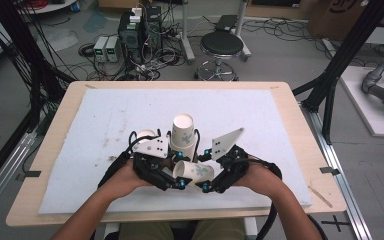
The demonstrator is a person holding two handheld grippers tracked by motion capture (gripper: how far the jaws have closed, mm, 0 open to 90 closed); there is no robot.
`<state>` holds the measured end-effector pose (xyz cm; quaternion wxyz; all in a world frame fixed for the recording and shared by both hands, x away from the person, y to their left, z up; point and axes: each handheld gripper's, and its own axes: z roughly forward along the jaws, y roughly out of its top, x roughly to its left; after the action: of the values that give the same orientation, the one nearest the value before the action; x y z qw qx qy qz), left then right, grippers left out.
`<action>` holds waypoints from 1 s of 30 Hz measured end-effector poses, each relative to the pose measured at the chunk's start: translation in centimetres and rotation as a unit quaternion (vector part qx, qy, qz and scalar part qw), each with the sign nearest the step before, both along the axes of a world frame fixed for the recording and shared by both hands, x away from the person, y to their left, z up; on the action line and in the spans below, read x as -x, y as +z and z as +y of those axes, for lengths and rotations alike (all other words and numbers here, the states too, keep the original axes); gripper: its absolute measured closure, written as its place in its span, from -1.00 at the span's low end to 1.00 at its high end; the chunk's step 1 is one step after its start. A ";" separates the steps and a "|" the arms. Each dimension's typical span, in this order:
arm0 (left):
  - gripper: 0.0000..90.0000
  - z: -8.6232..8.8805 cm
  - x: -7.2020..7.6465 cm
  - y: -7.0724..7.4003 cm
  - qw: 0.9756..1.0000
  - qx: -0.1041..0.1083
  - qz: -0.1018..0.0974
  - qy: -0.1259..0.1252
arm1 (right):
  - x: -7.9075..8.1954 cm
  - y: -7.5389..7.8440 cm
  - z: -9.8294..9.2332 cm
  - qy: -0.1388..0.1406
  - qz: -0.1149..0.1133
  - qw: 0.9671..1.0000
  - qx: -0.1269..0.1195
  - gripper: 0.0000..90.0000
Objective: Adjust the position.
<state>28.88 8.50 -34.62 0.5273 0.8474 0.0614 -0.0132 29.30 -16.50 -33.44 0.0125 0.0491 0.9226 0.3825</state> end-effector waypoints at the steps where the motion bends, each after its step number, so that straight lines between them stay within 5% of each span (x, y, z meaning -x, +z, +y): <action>1: -0.18 0.1 0.0 -0.1 1.000 0.004 0.000 0.001 | 0.0 0.0 -0.4 -0.006 -0.001 1.000 -0.015 -0.53; 6: -0.19 0.6 -0.2 -0.4 0.999 0.028 0.002 0.015 | 0.2 -0.1 -1.6 -0.027 -0.009 0.997 -0.067 -0.53; 12: -0.18 1.1 -0.3 -0.7 0.998 0.050 0.000 0.024 | 0.3 -0.6 -3.3 -0.069 -0.002 0.987 -0.143 -0.55; 19: -0.18 1.7 -0.3 -1.2 0.996 0.082 -0.001 0.040 | 0.6 -1.3 -4.6 -0.102 -0.011 0.977 -0.186 -0.55; 30: -0.18 2.5 -0.1 -1.9 0.992 0.119 0.001 0.052 | 0.9 -3.3 -5.4 -0.119 0.009 0.970 -0.210 -0.55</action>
<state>28.95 10.95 -36.53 0.6245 0.7741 0.1038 0.0063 28.36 -21.94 -36.79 0.0397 0.1638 0.8093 0.5627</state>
